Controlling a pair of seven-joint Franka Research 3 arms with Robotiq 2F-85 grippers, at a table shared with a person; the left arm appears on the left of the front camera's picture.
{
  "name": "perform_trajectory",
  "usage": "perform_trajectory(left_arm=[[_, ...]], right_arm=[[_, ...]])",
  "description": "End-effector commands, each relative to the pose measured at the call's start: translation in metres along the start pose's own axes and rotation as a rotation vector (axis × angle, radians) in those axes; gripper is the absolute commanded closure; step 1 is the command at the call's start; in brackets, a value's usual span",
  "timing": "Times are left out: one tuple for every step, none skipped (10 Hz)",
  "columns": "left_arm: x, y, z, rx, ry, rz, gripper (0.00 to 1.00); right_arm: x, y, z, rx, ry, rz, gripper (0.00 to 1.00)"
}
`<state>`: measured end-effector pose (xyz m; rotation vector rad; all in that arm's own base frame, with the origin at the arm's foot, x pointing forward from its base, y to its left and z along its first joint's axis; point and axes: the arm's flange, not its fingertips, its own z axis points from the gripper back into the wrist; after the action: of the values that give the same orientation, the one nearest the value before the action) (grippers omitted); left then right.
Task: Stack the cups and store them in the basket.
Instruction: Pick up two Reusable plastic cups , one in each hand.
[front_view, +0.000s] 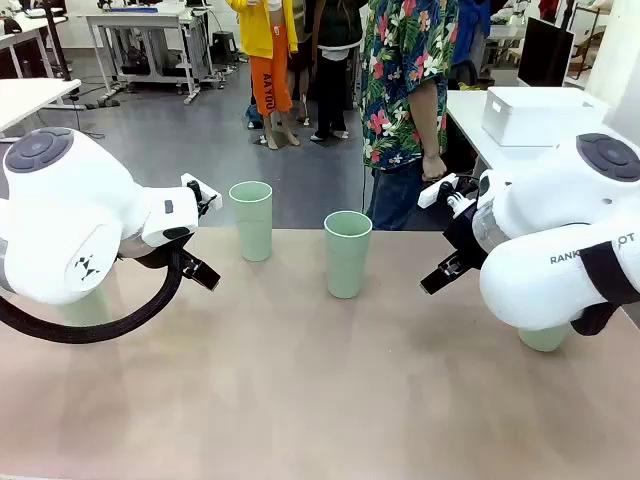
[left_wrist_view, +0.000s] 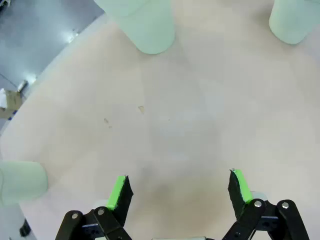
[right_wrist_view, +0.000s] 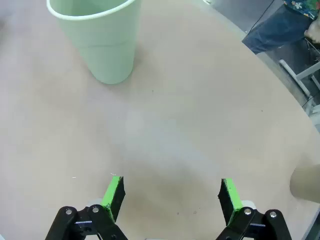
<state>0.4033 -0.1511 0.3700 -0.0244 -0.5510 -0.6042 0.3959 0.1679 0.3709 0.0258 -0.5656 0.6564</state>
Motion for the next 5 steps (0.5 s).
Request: perform_trajectory(left_arm=[[0.0001, 0.0, 0.0001, 0.0, 0.0, 0.0, 0.0], [0.0001, 0.0, 0.0001, 0.0, 0.0, 0.0, 0.0], [0.0001, 0.0, 0.0001, 0.0, 0.0, 0.0, 0.0], [0.0001, 0.0, 0.0001, 0.0, 0.0, 0.0, 0.0], [0.0001, 0.0, 0.0001, 0.0, 0.0, 0.0, 0.0]], right_arm=[[0.0, 0.0, 0.0, 0.0, 0.0, 0.0, 0.0], [0.0, 0.0, 0.0, 0.0, 0.0, 0.0, 0.0], [0.0, 0.0, 0.0, 0.0, 0.0, 0.0, 0.0], [0.0, 0.0, 0.0, 0.0, 0.0, 0.0, 0.0], [0.0, 0.0, 0.0, 0.0, 0.0, 0.0, 0.0]])
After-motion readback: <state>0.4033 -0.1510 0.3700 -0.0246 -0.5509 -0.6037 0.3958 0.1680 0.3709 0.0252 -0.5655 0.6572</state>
